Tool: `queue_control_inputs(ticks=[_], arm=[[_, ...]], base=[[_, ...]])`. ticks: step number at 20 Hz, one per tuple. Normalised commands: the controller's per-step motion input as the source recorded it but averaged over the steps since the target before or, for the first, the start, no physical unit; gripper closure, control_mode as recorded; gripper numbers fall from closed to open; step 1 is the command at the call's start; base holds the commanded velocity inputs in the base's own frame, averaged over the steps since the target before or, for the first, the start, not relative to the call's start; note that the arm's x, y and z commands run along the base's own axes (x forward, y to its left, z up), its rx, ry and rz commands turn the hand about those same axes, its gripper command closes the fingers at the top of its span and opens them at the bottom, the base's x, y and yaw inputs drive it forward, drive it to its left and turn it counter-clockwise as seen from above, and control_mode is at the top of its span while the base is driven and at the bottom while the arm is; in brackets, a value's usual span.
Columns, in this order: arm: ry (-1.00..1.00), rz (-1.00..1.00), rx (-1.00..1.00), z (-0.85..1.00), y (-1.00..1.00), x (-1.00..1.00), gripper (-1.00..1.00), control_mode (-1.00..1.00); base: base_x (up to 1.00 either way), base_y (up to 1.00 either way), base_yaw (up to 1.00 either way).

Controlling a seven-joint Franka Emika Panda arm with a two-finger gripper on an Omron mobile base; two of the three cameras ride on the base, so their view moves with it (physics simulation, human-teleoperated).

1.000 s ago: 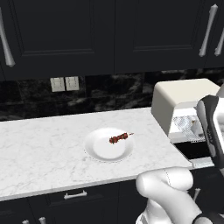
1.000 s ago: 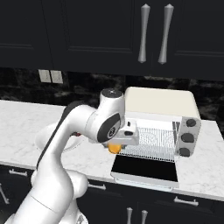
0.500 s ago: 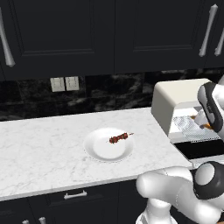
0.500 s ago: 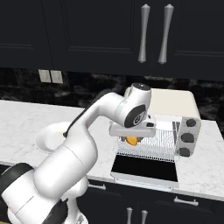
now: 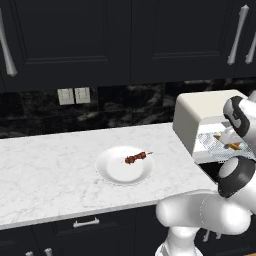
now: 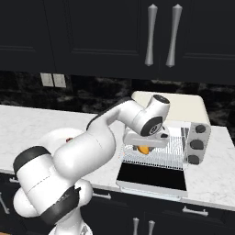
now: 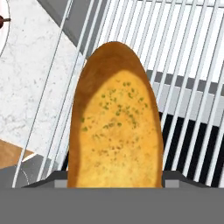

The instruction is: Pick up the kebab skewer and baguette bread, and place them inside the toaster oven. Close the toaster oven door and start by setting the timer.

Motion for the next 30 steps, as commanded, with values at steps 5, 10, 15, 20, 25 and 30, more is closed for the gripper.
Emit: queue_control_inputs(ticks=[5,10,15,20,25,30], arm=[[0.00,0.00,0.01,-0.58,0.00,0.16,1.00,-1.00],[0.00,0.00,0.01,-0.27,0.00,0.22,1.00,-1.00],[0.00,0.00,0.00,-0.34,0.00,-0.13,1.00,-1.00],[-0.01,0.00,0.00,-0.38,0.05,-0.43,-1.00,-1.00],[-0.08,-0.08,0.00,-0.03,0.03,-0.34,-1.00,-1.00],[-0.17,-0.19,-0.02,0.29,0.09,-0.43,-1.00,-1.00]], base=[[0.00,0.00,0.00],[0.00,0.00,0.00],[0.00,0.00,0.00],[0.00,0.00,0.00],[0.00,0.00,0.00],[0.00,0.00,0.00]])
